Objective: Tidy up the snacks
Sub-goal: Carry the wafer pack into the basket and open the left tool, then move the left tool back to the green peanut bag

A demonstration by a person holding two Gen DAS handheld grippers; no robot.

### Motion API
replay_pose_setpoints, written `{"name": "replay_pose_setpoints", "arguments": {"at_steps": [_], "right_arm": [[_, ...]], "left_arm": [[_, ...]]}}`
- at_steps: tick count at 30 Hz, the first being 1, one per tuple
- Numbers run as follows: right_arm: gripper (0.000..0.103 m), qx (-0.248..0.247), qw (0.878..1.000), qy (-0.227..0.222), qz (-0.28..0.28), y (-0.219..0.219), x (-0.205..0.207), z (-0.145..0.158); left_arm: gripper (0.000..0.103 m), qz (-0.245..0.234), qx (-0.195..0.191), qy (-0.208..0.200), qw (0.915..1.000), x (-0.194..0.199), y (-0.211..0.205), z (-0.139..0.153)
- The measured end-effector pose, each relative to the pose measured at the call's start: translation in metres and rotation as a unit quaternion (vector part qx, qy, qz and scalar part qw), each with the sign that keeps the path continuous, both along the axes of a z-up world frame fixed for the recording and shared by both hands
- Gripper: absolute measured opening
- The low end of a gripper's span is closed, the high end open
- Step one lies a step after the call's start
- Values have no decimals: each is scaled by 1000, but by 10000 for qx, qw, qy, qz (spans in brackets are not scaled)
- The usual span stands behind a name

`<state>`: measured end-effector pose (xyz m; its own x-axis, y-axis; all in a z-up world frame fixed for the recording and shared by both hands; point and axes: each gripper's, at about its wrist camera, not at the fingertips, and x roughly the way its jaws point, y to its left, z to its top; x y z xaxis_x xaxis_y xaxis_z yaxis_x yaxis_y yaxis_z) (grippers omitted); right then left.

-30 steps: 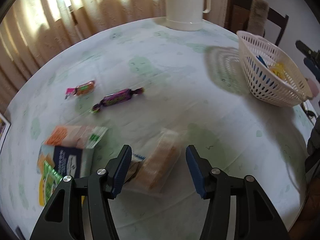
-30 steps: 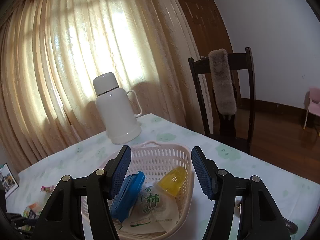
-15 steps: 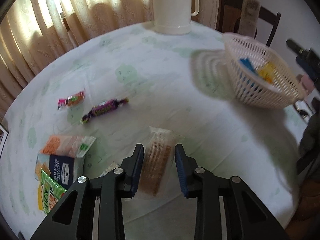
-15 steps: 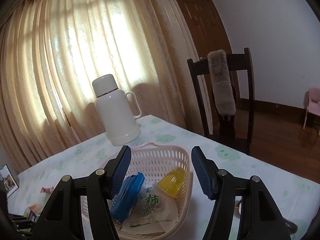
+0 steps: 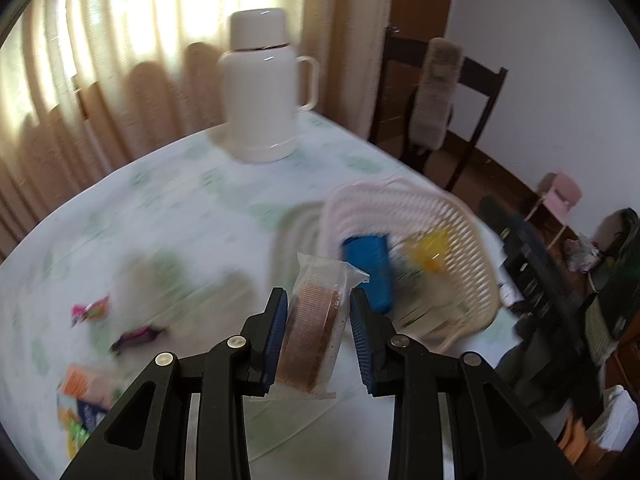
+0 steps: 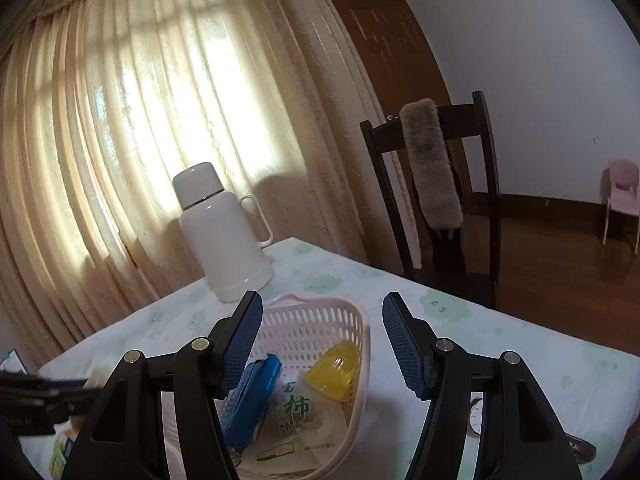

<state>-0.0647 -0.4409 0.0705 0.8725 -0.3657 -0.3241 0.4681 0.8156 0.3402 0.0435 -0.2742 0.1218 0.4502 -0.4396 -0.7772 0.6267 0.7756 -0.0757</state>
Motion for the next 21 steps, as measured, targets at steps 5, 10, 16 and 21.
{"name": "replay_pose_setpoints", "arguments": {"at_steps": [5,10,16,21], "right_arm": [[64,53,9999,-11,-89,0,-2,0],[64,124,9997,-16,-188,-3,-4,0],[64,67,9998,-67,-199,-1,-6,2],[64,-122,9997,-159,-166,8,-8,6]], "left_arm": [[29,-211,-95,124,9997,9,-35,-3],[54,-227,-240,299,9990,15,-51,-8],[60,-11,-223,4,9998,13,-34,2],[64,268,-245,-102,9993,16,-6,11]]}}
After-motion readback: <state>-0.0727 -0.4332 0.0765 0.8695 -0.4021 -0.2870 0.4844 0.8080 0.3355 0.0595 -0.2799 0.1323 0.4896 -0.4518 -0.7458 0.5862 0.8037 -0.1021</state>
